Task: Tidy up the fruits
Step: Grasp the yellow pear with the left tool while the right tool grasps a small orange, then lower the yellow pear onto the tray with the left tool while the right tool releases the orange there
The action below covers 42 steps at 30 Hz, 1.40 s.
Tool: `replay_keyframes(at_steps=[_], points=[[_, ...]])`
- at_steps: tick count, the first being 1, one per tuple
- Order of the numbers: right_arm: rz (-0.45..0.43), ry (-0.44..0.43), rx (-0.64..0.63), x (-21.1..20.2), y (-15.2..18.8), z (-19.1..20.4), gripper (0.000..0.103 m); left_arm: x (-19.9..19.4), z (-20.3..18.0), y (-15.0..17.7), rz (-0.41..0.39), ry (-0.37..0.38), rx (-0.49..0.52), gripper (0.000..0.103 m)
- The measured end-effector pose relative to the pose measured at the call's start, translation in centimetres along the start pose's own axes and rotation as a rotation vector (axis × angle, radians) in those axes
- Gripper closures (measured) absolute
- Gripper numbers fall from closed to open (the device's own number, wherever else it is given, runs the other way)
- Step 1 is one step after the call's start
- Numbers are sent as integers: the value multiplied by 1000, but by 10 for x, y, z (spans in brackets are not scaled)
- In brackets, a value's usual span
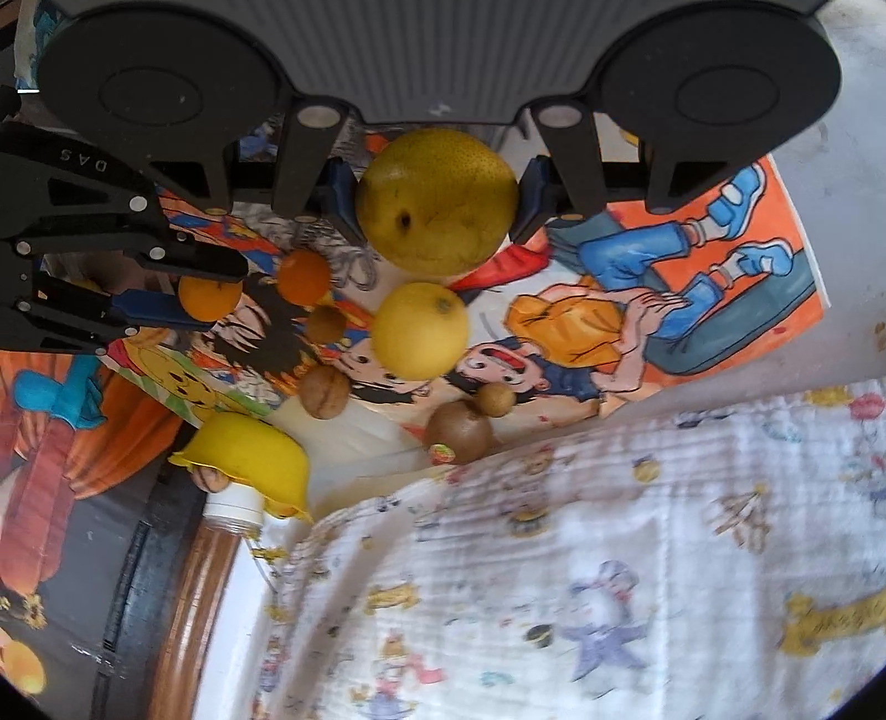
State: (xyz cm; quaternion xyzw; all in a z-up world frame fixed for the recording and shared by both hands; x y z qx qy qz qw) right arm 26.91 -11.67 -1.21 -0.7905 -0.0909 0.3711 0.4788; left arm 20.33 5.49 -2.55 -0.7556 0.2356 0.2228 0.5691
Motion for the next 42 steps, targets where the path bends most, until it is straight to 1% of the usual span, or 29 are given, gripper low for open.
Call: replay_keyframes(at_steps=[3,8,15,20,22,25,27,30,36,39,42], points=[[-7,36,20,-15,9,-15,67,-1,-14,-4,4,11,21,44],[-7,103,78,-40,30,-49,67,1,-42,-14,9,54,43,44],[4,215,130,-74,69,-93,67,11,-98,-28,16,138,103,44],[13,304,175,-89,97,-121,67,29,-140,-36,12,188,152,44],[17,329,190,-91,108,-131,67,38,-155,-37,20,206,166,44],[27,359,192,-89,120,-141,67,56,-173,-39,36,240,160,44],[37,372,193,-87,129,-146,67,69,-182,-39,41,244,164,44],[52,378,201,-81,139,-153,67,88,-194,-36,46,243,193,44],[56,389,232,-72,153,-166,67,114,-212,-28,65,273,241,44],[58,392,220,-69,156,-168,67,123,-220,-25,67,289,279,44],[64,398,203,-64,159,-170,67,132,-224,-24,80,303,289,44]])
Point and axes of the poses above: each gripper's, at about its wrist camera, not at the fingertips, and x roughly the way its jaws point, z to its left, y to its underside, the point moved 3 cm from there along x, roughly the way its jaws point, and after that the axes turned 6 degrees about y, right-handed, at the moved point
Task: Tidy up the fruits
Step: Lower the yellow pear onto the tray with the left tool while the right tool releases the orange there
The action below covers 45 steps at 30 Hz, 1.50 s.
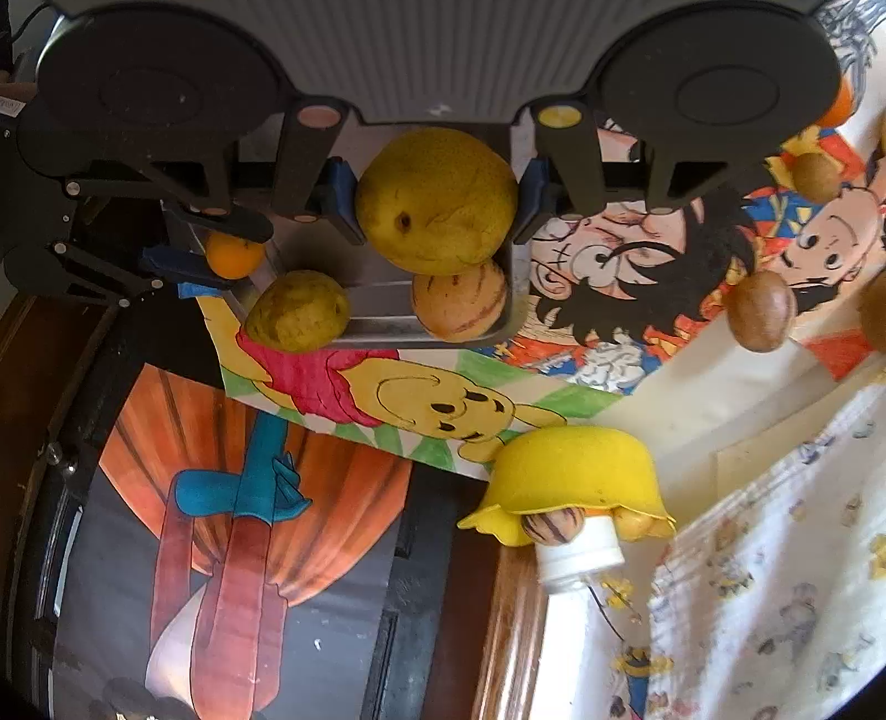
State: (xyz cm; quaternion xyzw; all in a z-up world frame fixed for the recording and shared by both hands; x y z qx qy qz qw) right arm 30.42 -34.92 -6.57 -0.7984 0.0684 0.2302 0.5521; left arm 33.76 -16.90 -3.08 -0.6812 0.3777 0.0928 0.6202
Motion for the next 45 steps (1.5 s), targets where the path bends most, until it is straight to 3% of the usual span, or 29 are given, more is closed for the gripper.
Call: replay_keyframes(at_steps=[13,29,41,45], points=[[-4,-4,17,11,6,-7,66,23,-1,4,10,6,37,43],[-1,1,23,10,9,-3,59,20,-3,8,8,9,63,43],[6,2,5,-2,11,1,57,11,-2,14,10,20,39,43],[6,4,15,-10,11,3,52,4,-3,14,0,25,27,41]])
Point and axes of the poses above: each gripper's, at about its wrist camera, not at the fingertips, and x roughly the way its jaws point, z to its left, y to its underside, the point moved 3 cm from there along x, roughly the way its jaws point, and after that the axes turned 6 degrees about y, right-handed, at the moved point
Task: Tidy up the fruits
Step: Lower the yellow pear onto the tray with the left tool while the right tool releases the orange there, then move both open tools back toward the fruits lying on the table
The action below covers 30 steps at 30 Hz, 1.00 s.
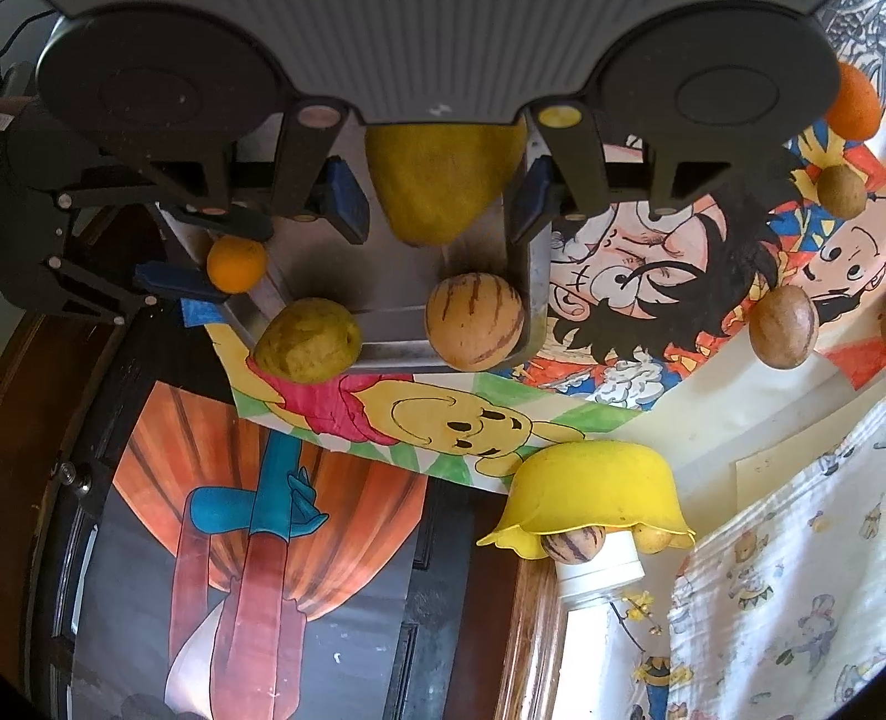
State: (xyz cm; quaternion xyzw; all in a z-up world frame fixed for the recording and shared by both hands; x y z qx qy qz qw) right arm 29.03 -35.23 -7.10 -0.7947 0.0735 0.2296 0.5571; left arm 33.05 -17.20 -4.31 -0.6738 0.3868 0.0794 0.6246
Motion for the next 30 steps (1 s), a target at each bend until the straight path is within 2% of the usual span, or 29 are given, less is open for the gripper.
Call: replay_keyframes(at_steps=[2,7,10,12,16,18,22,30], points=[[-7,0,14,-6,-1,0,48,-6,-1,0,-9,2,-6,38],[-29,4,53,-25,-7,4,35,-26,-3,-1,-40,-1,-29,20],[-47,6,75,-39,-10,8,23,-43,-3,0,-69,-13,-44,11],[-56,0,86,-48,-13,11,13,-56,-2,1,-91,-27,-57,6],[-63,1,81,-66,-19,20,8,-83,-1,3,-144,-57,-79,1],[-75,-3,85,-77,-23,25,2,-98,-1,5,-167,-74,-79,1],[-94,-15,112,-99,-28,36,1,-121,-2,12,-180,-110,-74,1],[-68,-16,203,-132,-26,59,1,-160,5,33,-186,-162,-85,1]])
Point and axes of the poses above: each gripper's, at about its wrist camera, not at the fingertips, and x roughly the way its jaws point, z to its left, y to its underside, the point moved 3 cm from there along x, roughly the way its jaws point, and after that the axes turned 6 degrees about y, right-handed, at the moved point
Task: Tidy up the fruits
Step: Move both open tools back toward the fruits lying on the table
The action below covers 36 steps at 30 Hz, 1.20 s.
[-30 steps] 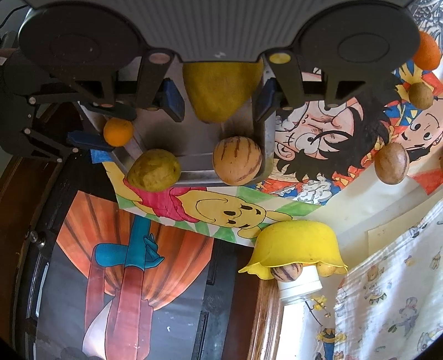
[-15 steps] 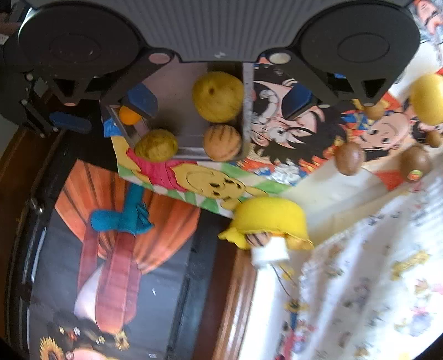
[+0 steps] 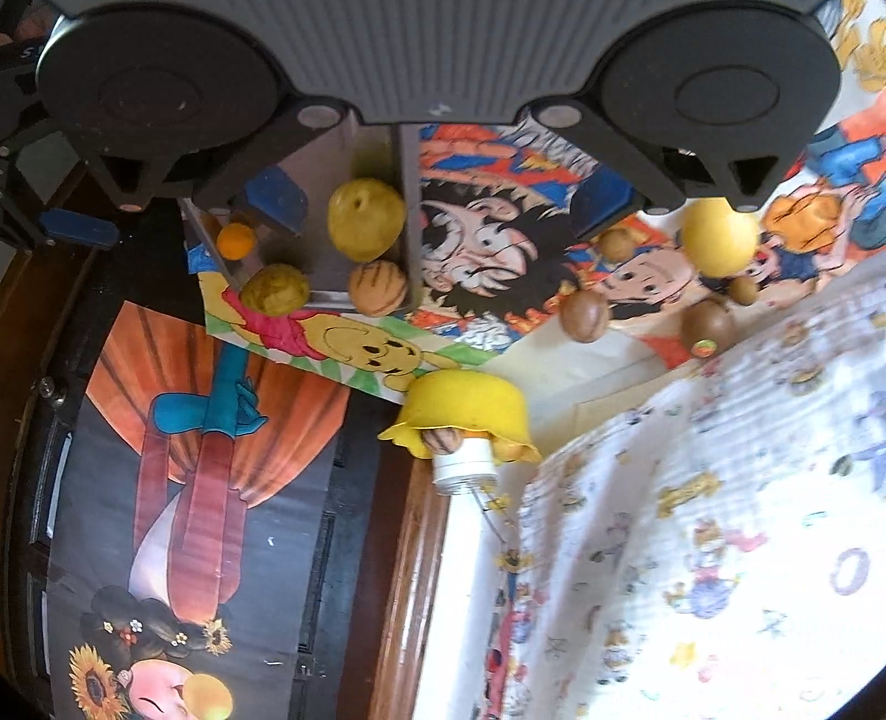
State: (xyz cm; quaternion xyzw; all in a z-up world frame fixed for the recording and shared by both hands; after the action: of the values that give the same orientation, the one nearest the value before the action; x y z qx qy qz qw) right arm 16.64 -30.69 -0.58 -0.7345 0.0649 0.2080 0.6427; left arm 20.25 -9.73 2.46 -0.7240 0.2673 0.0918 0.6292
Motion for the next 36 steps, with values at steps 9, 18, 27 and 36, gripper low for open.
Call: replay_keyframes(at_steps=[9,18,27,36], points=[[45,-28,64,-24,12,36,1,-38,31,29,24,-36,-63,0],[97,-80,68,-35,26,83,1,-75,73,61,52,-124,-100,0],[107,-156,60,-36,31,120,1,-104,104,79,44,-213,-126,0],[91,-192,-24,-30,14,143,1,-107,133,83,54,-256,-150,0]])
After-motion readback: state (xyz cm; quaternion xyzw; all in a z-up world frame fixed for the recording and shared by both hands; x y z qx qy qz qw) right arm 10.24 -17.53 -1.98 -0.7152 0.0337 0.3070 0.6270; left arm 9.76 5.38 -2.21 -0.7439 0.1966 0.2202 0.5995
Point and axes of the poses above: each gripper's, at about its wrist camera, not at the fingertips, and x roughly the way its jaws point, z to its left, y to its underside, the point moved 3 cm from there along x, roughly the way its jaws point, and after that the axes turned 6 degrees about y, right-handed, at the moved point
